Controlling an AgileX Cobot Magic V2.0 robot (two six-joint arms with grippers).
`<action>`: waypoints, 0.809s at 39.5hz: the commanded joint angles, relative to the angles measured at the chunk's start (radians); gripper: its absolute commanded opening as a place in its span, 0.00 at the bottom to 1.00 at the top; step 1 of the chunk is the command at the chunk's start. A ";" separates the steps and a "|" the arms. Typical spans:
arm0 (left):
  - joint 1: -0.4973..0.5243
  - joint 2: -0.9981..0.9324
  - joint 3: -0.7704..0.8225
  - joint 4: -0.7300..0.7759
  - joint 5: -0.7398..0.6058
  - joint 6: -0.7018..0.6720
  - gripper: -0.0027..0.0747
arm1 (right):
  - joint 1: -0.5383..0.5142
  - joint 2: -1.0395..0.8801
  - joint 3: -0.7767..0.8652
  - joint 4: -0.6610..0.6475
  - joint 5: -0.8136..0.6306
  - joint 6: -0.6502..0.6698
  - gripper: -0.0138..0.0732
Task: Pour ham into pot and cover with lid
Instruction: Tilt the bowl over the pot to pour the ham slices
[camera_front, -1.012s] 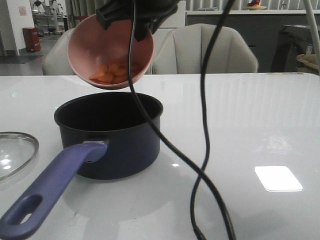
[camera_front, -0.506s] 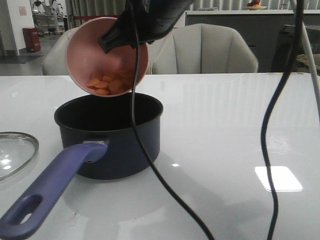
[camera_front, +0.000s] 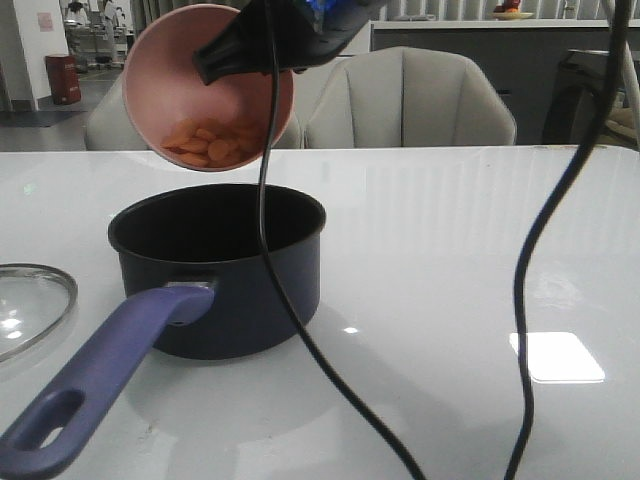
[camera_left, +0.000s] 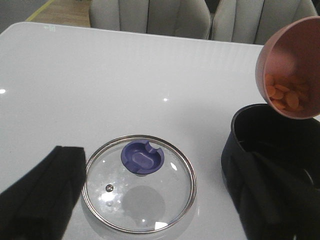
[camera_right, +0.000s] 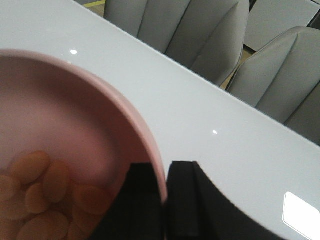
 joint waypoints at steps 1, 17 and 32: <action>-0.005 0.005 -0.027 -0.010 -0.079 0.000 0.83 | 0.010 -0.091 -0.025 -0.053 0.036 0.020 0.32; -0.005 0.005 -0.027 -0.010 -0.079 0.000 0.83 | 0.012 -0.156 0.019 -0.053 0.073 0.085 0.32; -0.005 0.005 -0.027 -0.010 -0.079 0.000 0.83 | -0.004 -0.156 0.078 -0.053 -0.022 0.268 0.32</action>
